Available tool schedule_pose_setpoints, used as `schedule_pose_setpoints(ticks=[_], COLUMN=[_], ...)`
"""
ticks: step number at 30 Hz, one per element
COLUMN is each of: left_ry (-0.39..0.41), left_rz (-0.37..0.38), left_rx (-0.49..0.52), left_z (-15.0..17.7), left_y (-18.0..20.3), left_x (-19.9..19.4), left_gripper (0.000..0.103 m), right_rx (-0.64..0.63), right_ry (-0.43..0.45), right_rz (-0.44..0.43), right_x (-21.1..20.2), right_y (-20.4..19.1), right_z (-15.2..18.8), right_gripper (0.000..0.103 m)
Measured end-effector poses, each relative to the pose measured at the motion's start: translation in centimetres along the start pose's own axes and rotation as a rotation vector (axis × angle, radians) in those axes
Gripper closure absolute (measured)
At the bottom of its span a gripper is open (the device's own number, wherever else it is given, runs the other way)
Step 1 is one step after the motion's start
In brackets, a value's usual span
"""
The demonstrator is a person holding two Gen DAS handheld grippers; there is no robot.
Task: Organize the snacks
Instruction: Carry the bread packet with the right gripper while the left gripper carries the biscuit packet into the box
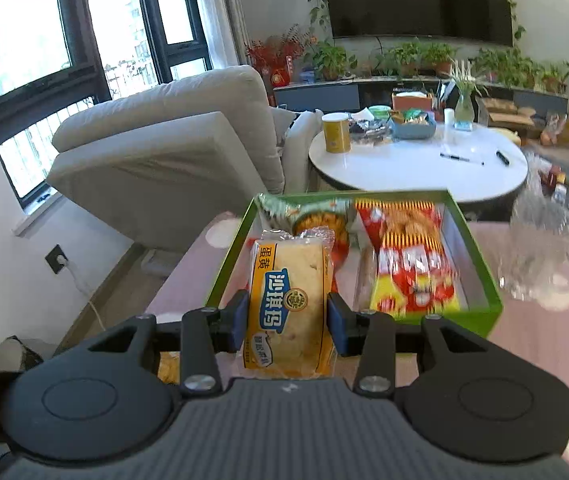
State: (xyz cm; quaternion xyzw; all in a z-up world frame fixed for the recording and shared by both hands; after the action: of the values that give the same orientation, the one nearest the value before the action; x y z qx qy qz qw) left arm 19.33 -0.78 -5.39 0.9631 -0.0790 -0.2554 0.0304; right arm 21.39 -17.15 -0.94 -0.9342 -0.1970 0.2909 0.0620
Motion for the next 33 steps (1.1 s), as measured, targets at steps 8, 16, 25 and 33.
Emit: schedule_pose_setpoints(ticks=[8, 16, 25, 33], left_ry=[0.005, -0.011, -0.015, -0.018], left_rz=[-0.012, -0.031, -0.041, -0.029], left_rx=[-0.017, -0.011, 0.001, 0.039], left_z=[-1.8, -2.3, -2.9, -3.6], left_y=[-0.8, -1.2, -0.8, 1.2], left_x=[2.3, 4.5, 5.7, 6.5], left_gripper=[0.068, 0.068, 0.068, 0.068], right_rx=[-0.047, -0.055, -0.039, 0.028], right_ry=[-0.035, -0.078, -0.132, -0.037], right_rz=[0.057, 0.081, 0.174, 0.094], right_x=[4.1, 7.7, 9.1, 5.7], right_y=[1.3, 3.1, 6.4, 6.6], right_z=[-1.7, -1.9, -0.4, -1.3], right_gripper=[0.062, 0.062, 0.062, 0.055])
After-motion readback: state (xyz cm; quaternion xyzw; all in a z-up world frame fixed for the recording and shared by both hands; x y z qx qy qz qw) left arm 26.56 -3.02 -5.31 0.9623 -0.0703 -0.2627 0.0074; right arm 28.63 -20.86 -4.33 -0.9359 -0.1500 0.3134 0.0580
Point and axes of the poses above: each gripper's, at about its wrist camera, not at the fingertips, and x roughly the way its jaws point, y to its right, z to its underside, the point moved 8 cm from there along x, roughly the way its jaws point, and after that the axes turned 10 degrees about -z, right-handed, at the moved point
